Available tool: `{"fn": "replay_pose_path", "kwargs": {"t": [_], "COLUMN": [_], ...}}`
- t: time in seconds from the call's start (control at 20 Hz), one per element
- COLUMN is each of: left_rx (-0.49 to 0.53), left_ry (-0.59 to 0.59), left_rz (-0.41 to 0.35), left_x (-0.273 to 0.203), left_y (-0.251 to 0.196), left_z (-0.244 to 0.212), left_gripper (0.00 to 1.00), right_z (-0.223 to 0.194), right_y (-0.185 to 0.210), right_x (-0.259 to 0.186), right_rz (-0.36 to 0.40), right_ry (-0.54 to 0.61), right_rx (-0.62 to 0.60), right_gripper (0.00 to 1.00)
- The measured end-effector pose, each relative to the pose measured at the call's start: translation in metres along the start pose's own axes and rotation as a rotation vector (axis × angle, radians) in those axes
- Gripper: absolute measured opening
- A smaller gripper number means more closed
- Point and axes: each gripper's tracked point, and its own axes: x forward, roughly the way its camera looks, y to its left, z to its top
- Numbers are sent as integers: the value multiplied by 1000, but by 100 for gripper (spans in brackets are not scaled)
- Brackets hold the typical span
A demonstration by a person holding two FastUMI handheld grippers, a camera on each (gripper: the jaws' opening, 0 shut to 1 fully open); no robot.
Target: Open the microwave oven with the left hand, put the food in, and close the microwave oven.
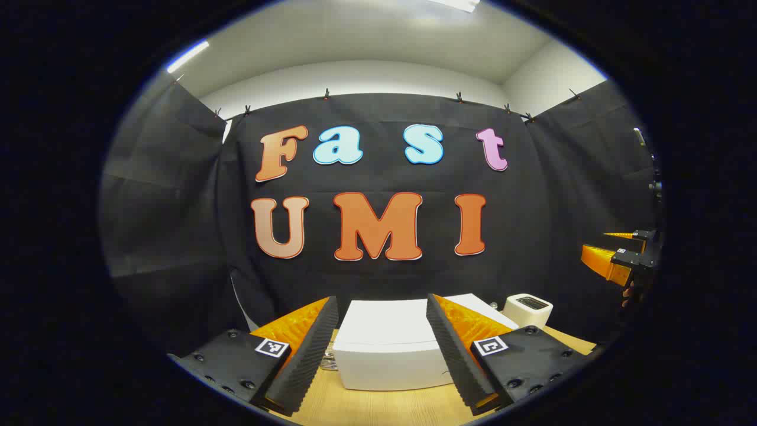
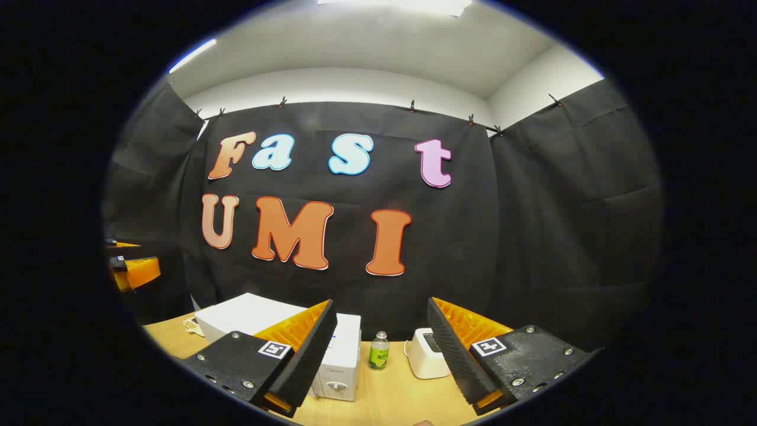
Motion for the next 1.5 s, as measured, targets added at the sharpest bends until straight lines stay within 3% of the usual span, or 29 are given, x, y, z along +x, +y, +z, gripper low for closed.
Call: {"fn": "replay_pose_path", "kwargs": {"t": [0.15, 0.25, 0.3, 0.4, 0.65, 0.85, 1.0, 1.05, 1.2, 1.4, 1.5], "left_rx": [-1, -2, 0, -5, -28, 5, 7, 1, 15, -32, -40], "left_ry": [5, 0, -19, -51, -81, -51, -38, -27, -21, 1, 9], "left_rz": [-1, -13, -17, -13, -15, -43, -52, -53, -52, -52, -57], "left_x": [15, 23, 28, 38, 44, 54, 57, 54, 50, 48, 47], "left_y": [2, 4, 7, 15, 15, 0, -16, -24, -38, -64, -77], "left_z": [4, 12, 20, 33, 43, 38, 30, 26, 16, -4, -13], "left_gripper": [100, 94, 100, 94, 97, 94, 100, 94, 94, 100, 98], "right_z": [-3, 0, 2, 11, 26, 23, 18, 16, 10, -7, -11], "right_y": [10, 15, 21, 33, 43, 24, 0, -8, -29, -52, -59], "right_x": [18, 30, 37, 48, 46, 43, 40, 36, 25, 12, 7], "right_rz": [18, 18, 23, 40, 62, 37, -3, -19, -53, -77, -81], "right_ry": [11, 11, 9, 4, -58, -43, -25, -16, 0, 32, 36], "right_rx": [-30, -37, -31, -28, -9, 32, 15, 16, 38, 38, 42], "right_gripper": [95, 95, 95, 99, 98, 96, 94, 94, 94, 94, 96]}}
